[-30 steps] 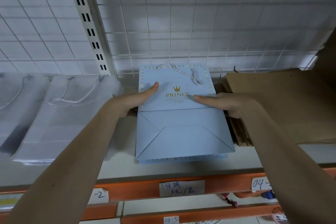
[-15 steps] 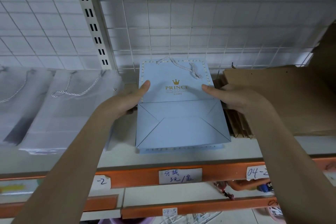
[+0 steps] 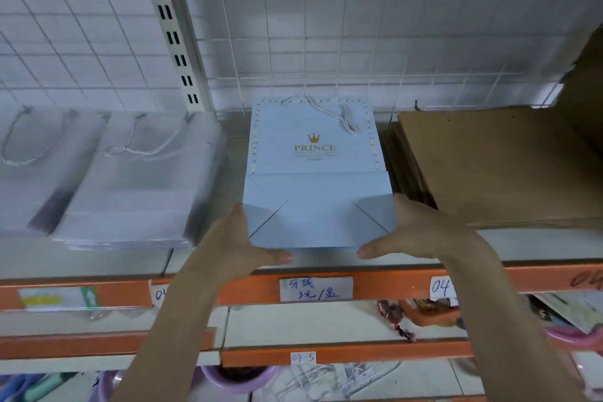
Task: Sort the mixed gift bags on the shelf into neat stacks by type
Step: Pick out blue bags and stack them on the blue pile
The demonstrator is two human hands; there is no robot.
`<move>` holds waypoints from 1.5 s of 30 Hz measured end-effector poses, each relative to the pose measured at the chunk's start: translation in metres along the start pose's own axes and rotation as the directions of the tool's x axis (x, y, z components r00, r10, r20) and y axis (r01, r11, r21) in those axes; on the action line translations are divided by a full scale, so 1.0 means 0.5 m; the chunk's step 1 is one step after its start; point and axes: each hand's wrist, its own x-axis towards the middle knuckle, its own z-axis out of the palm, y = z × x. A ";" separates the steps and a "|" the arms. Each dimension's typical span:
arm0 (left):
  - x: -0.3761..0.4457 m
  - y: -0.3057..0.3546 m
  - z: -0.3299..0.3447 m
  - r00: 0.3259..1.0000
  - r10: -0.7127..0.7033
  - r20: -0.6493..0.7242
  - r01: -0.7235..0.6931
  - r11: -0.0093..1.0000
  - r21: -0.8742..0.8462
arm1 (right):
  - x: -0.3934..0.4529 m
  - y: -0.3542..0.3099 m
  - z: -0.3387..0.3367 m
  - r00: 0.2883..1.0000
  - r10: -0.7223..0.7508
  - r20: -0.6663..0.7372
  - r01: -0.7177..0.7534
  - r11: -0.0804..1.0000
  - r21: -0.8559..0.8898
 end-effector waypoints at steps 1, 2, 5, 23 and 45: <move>0.004 0.001 -0.002 1.000 -0.013 -0.004 0.013 0.998 0.056 | 0.003 0.001 0.000 1.000 0.023 -0.004 -0.023 0.999 -0.036; 0.010 0.002 -0.005 1.000 -0.028 -0.014 0.029 0.994 0.108 | 0.007 0.002 -0.001 1.000 0.025 -0.002 -0.025 0.999 -0.046; 0.023 0.014 -0.016 0.996 -0.071 -0.052 0.078 0.989 0.127 | 0.007 -0.011 -0.013 0.999 0.028 -0.032 -0.030 0.997 -0.076; 0.017 0.025 0.003 0.983 -0.128 -0.129 0.148 0.975 0.165 | 0.004 -0.025 0.001 0.952 0.163 -0.259 -0.223 0.949 -0.221; 0.043 -0.028 -0.026 0.999 0.041 0.036 -0.051 0.940 0.337 | -0.012 0.021 0.039 0.925 0.071 -0.373 -0.197 0.930 -0.310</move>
